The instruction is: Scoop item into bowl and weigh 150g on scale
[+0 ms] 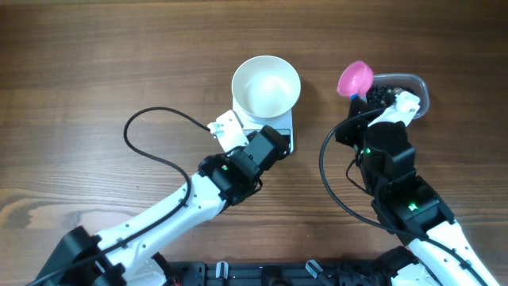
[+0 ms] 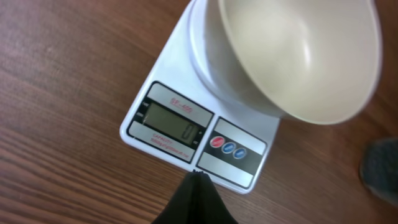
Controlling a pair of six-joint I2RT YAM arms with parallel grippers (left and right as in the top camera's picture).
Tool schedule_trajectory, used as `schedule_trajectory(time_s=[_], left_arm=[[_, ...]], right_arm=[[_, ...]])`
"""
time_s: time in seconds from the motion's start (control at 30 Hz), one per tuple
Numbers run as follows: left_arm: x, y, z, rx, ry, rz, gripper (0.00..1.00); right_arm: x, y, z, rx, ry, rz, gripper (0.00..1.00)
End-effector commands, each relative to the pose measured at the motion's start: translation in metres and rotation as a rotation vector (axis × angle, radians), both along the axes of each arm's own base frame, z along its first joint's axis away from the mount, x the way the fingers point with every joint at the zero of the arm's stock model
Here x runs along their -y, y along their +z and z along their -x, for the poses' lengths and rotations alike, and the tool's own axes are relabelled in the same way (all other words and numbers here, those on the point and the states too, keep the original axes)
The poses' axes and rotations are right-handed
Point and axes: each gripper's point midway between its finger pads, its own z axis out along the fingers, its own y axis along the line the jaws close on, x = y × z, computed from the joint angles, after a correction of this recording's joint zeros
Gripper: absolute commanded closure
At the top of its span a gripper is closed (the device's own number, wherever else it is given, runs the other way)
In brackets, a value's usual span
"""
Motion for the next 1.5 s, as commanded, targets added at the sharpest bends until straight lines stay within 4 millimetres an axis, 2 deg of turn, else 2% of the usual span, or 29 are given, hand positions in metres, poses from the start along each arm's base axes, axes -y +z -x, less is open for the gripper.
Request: schedule_trajectory(time_s=[0.0, 0.17, 0.2, 0.23, 0.33, 0.47, 0.73, 1.13, 1.47], left_arm=[[-0.006, -0.024, -0.001, -0.030, 0.106, -0.009, 0.96], [0.006, -0.047, 0.001, -0.094, 0.093, 0.011, 0.95], [0.009, -0.049, 0.001, -0.102, 0.087, 0.020, 0.87], [0.011, -0.050, 0.000, -0.101, 0.084, 0.028, 0.87], [0.018, -0.048, -0.006, -0.077, 0.083, 0.056, 0.96], [0.024, -0.048, -0.014, -0.044, 0.085, 0.079, 0.96], [0.029, -0.077, -0.023, -0.049, 0.092, 0.052, 0.96], [0.037, -0.082, -0.033, -0.012, 0.098, 0.077, 0.96], [0.040, -0.077, -0.041, 0.027, 0.107, 0.097, 0.96]], right_arm=[[-0.014, 0.001, 0.005, -0.019, 0.096, -0.006, 0.96], [-0.017, -0.001, 0.006, -0.030, 0.106, -0.024, 0.96], [-0.017, -0.002, 0.006, -0.033, 0.110, -0.025, 0.96], [-0.017, -0.002, 0.007, -0.037, 0.111, -0.024, 0.96], [-0.016, -0.006, 0.008, -0.052, 0.111, -0.017, 0.96], [-0.016, -0.007, 0.009, -0.057, 0.110, -0.012, 0.96], [-0.010, -0.007, 0.008, -0.053, 0.078, 0.006, 0.96], [-0.008, -0.015, 0.004, -0.075, 0.063, 0.028, 0.96], [-0.008, -0.017, 0.004, -0.079, 0.063, 0.030, 0.96]])
